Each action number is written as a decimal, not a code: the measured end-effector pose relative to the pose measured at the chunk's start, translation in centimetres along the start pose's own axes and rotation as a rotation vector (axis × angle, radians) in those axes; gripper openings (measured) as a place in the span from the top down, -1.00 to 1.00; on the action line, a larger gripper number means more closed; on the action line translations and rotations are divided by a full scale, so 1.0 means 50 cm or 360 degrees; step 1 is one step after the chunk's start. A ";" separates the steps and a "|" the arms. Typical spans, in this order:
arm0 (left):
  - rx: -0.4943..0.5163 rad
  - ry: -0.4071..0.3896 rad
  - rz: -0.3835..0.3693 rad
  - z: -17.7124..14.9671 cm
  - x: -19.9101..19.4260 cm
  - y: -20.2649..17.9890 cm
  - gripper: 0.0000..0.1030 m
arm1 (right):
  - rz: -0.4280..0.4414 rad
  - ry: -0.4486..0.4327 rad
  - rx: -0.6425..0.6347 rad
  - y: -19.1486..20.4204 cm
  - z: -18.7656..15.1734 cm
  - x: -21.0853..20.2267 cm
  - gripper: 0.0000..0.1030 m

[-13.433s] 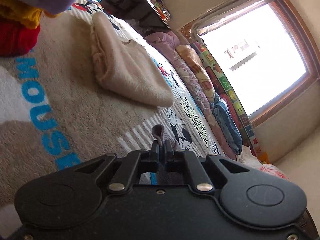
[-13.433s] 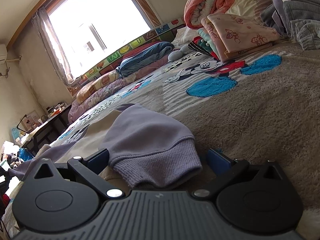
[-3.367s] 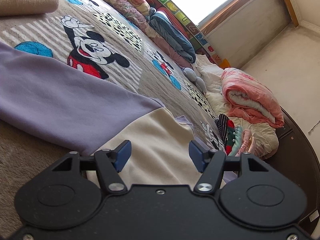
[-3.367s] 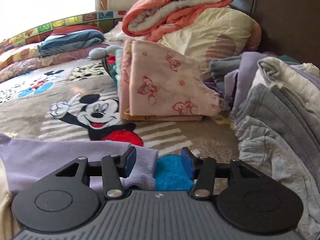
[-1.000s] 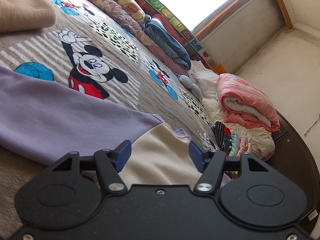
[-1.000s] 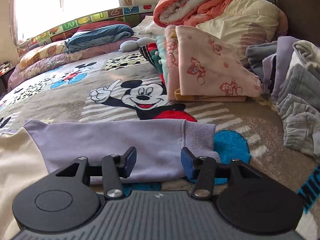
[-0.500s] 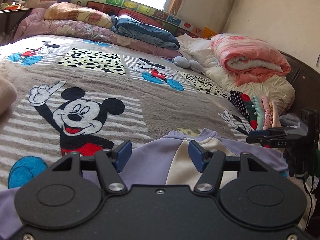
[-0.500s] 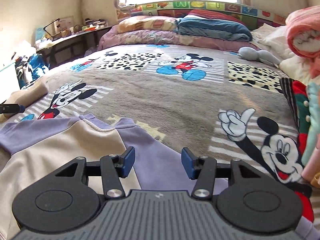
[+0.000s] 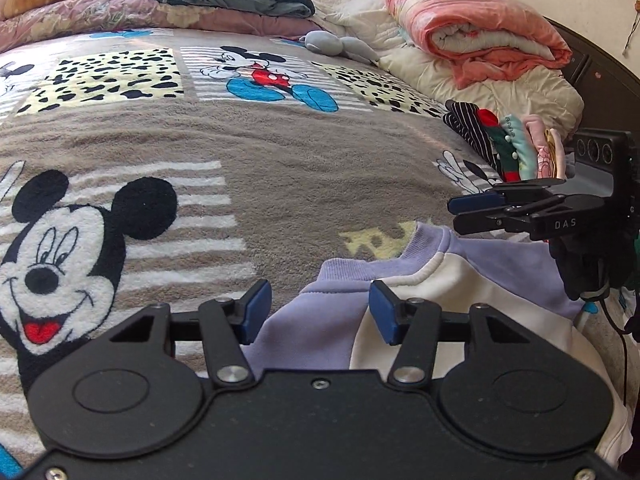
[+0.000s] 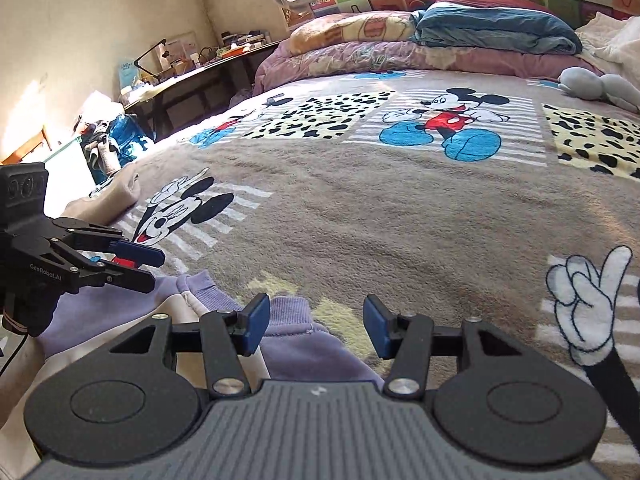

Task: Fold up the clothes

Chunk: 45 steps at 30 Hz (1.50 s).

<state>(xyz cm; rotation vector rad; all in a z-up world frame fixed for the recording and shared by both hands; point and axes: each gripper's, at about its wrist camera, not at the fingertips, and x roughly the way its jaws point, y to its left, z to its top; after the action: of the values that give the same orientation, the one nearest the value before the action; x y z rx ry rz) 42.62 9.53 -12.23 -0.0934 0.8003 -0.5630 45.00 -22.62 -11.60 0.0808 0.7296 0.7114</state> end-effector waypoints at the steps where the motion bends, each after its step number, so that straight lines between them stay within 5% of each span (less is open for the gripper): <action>1: -0.0013 0.0011 -0.0014 0.002 0.005 0.005 -0.01 | 0.0030 0.0011 0.0005 -0.003 0.000 0.006 -0.02; 9: -0.0203 0.0116 -0.0165 0.016 0.054 0.041 0.06 | 0.0211 0.0065 0.0013 -0.012 -0.006 0.035 -0.02; 14: -0.0133 0.0118 -0.0161 0.013 0.051 0.025 0.73 | 0.0248 0.0150 -0.0019 -0.014 -0.022 0.057 0.54; 17: -0.0070 -0.0041 -0.0128 0.009 0.019 0.009 0.78 | 0.0201 -0.0021 -0.0050 -0.006 -0.018 0.030 0.68; 19: -0.0103 -0.0077 -0.0118 0.005 0.019 0.016 0.78 | 0.0158 -0.0099 -0.0058 -0.004 -0.017 0.021 0.68; 23: -0.0178 0.0013 -0.0003 -0.002 0.057 0.033 0.49 | 0.0012 0.0057 -0.0045 -0.014 -0.037 0.070 0.60; 26: -0.0226 -0.0073 0.0070 0.001 0.032 0.044 0.32 | -0.0076 -0.0029 0.0002 -0.022 -0.037 0.057 0.31; 29: -0.0303 -0.0181 0.0117 -0.001 -0.009 0.062 0.38 | -0.0181 -0.0124 0.0001 -0.027 -0.037 0.027 0.29; 32: -0.0312 -0.0268 0.0011 -0.004 -0.051 0.057 0.39 | -0.0212 -0.0167 -0.0099 -0.009 -0.033 0.003 0.32; 36: -0.0246 -0.0110 -0.0182 0.000 -0.013 0.008 0.39 | -0.0029 -0.0147 -0.0172 0.029 -0.021 0.002 0.36; 38: -0.0277 0.0056 -0.0009 -0.002 0.047 0.004 0.47 | -0.0033 0.0006 -0.0177 0.035 -0.025 0.042 0.38; 39: -0.0302 0.0091 0.0061 -0.006 0.063 0.011 0.68 | -0.0071 0.0123 -0.0165 0.033 -0.030 0.071 0.38; 40: -0.0383 0.0052 0.0053 -0.007 0.061 0.031 0.83 | -0.0109 0.0141 -0.0172 0.029 -0.036 0.085 0.35; 45: -0.0585 -0.0217 0.0041 -0.035 -0.056 0.084 0.74 | -0.0260 0.0121 -0.0310 0.064 -0.032 0.052 0.33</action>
<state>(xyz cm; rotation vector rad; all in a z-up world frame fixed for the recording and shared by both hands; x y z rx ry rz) 41.69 14.77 -12.81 -0.4540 0.7632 -0.3759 43.53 -18.85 -13.34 -0.1825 0.7272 0.6285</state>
